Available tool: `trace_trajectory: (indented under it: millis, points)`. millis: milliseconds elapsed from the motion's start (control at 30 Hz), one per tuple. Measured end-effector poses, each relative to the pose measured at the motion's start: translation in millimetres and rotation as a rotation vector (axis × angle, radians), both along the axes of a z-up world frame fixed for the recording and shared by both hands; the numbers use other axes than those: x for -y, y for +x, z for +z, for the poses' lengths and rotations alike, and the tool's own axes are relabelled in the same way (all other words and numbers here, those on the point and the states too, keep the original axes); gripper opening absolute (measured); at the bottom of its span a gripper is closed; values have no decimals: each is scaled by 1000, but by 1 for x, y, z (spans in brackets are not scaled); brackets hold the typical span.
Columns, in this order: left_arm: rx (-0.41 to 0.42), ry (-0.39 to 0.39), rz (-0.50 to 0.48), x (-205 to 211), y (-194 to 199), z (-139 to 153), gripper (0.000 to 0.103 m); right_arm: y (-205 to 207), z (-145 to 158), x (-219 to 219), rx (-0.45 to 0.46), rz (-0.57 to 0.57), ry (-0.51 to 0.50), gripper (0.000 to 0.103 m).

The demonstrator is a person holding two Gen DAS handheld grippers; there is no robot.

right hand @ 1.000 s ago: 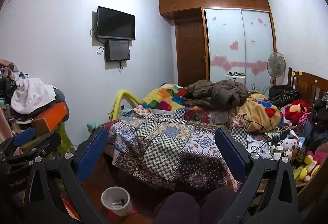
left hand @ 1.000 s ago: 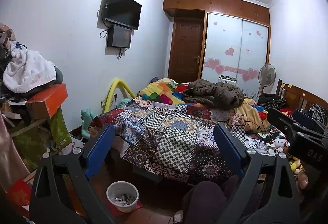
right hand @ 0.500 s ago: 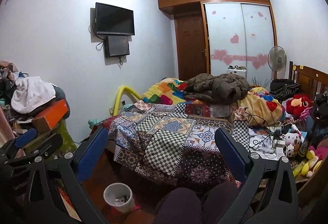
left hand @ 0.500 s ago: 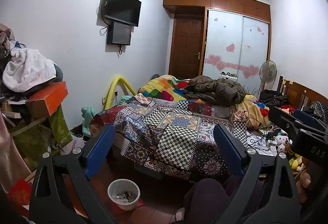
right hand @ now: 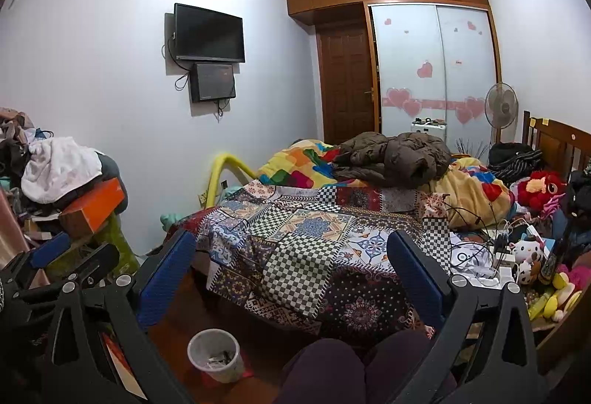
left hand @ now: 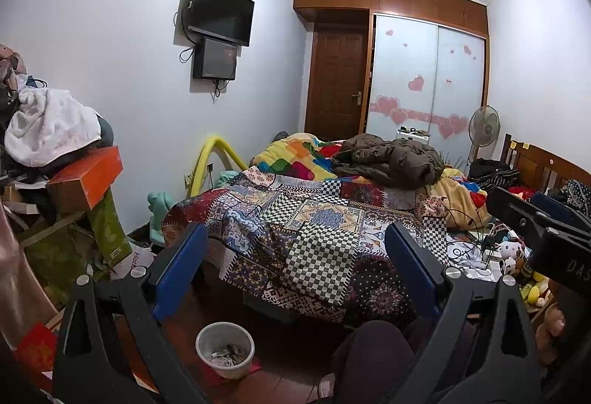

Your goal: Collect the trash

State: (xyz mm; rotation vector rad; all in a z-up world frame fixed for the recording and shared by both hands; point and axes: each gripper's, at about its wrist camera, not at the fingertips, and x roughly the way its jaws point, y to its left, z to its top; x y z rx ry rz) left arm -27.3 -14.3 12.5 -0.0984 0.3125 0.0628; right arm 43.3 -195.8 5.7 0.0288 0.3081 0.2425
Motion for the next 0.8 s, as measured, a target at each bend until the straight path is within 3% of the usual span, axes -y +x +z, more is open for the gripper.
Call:
trace_trajectory:
  millis: [800]
  points:
    - [-1, -8, 14, -6, -1, -2, 100, -1, 1, -3, -1, 20, -16, 103]
